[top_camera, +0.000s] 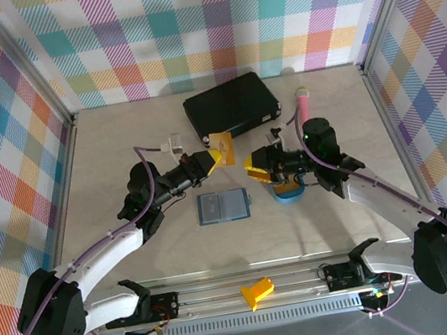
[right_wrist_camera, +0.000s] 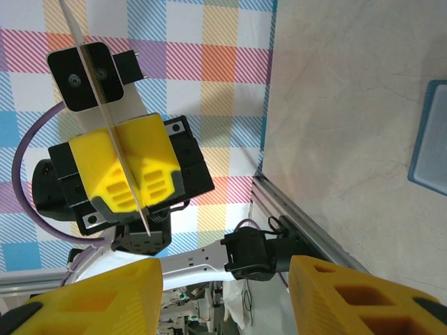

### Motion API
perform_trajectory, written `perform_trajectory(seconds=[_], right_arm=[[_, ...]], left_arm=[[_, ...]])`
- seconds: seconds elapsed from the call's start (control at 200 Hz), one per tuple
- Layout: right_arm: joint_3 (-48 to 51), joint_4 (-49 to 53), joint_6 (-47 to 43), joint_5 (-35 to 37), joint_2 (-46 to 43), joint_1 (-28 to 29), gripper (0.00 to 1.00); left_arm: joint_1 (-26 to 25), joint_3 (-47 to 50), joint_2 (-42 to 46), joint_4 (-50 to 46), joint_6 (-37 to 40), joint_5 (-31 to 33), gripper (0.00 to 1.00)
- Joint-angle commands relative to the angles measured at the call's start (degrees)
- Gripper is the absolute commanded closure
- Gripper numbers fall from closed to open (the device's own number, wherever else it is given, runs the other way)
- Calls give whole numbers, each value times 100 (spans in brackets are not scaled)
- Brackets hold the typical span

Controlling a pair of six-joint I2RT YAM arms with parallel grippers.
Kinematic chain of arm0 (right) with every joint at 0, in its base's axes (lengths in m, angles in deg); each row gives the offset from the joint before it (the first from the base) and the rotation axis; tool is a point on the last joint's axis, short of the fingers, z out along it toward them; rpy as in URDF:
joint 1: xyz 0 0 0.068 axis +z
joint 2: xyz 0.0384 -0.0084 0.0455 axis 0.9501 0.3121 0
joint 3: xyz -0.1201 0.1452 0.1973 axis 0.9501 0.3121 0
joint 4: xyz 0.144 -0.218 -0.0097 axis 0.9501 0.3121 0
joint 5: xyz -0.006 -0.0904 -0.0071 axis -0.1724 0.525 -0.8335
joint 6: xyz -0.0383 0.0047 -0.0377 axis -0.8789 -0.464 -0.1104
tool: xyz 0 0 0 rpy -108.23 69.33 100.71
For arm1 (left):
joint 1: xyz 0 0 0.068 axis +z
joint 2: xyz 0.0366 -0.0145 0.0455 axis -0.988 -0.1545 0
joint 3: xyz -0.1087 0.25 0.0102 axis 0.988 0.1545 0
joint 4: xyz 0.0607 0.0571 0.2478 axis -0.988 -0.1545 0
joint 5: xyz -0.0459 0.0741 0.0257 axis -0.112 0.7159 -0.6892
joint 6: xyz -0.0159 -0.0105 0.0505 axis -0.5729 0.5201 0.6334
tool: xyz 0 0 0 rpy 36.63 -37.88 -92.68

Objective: Put the credit cards into the card holder

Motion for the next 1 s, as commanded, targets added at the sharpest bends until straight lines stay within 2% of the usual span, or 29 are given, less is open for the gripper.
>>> perform_trajectory(seconds=[0.0,0.205,0.33,0.405,0.48,0.68,0.775,0.995], right_arm=[[-31,-626,307,89,174,106,49],[-146,-939,489,131,475,261,53],[-240,-1179,698,122,651,360,55],[-316,-1208,711,131,725,422,56],[-335,-1226,701,177,742,491,55],[-336,-1384,779,303,850,577,56],[-358,-1581,884,247,935,588,59],[-343,-1611,719,315,797,605,60]], left_arm=[[-79,-64,-36,36,-48,-10,100],[-105,-58,45,-48,-37,52,100],[-106,-148,123,-445,-50,115,100],[-114,-133,162,-482,-52,160,95],[-115,-88,211,-538,-57,226,94],[-118,-25,223,-519,-63,277,100],[-124,-42,188,-506,-102,255,100],[-157,13,123,-388,-277,174,100]])
